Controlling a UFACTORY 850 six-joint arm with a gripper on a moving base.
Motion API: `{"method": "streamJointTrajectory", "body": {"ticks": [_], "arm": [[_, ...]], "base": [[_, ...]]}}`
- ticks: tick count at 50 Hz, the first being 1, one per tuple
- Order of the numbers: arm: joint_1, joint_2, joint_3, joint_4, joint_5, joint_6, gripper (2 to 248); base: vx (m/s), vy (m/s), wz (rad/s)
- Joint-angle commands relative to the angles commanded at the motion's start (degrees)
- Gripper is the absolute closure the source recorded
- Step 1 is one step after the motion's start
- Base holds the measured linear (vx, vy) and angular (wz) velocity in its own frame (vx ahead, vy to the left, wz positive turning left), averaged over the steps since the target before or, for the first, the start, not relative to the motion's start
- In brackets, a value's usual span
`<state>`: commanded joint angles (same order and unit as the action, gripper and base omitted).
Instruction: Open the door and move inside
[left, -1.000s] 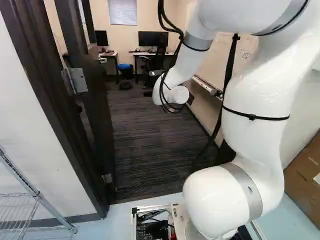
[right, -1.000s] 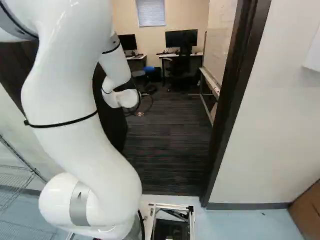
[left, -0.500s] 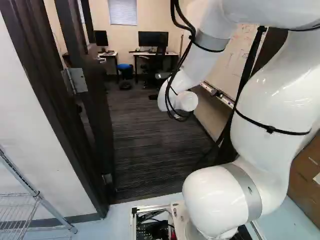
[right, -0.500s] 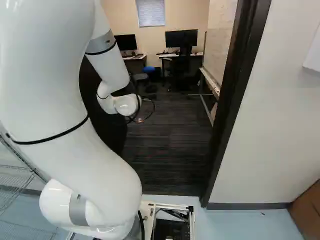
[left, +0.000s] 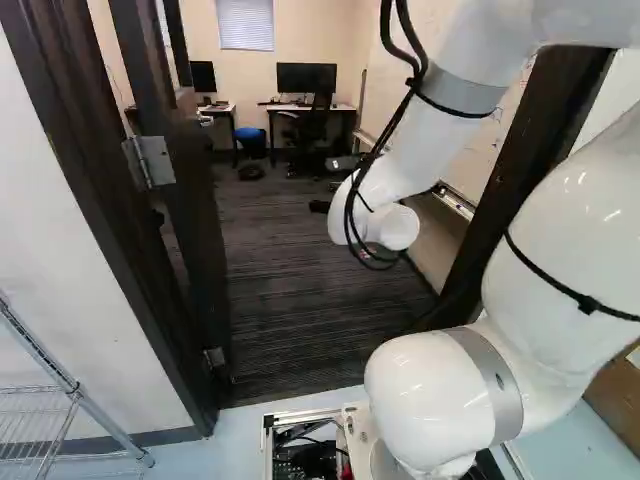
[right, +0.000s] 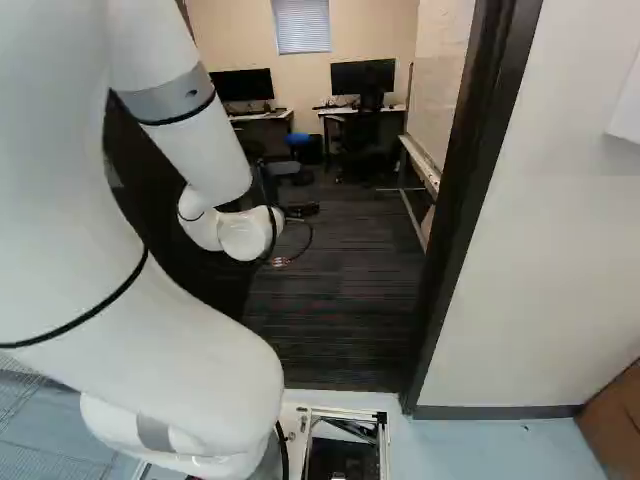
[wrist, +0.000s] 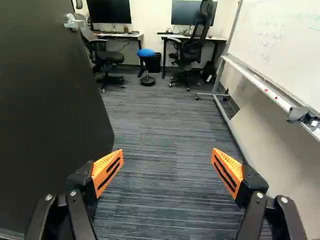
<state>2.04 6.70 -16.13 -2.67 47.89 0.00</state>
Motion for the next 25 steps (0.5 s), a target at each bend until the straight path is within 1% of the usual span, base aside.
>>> {"method": "streamJointTrajectory", "body": {"ticks": [12,25], "arm": [[-0.76,3.45,4.13,0.99,0.78,0.0,3],[-1.37,6.25,7.48,1.8,1.42,0.0,3]], "base": [[0.0,0.0,0.0],[0.0,0.0,0.0]]}}
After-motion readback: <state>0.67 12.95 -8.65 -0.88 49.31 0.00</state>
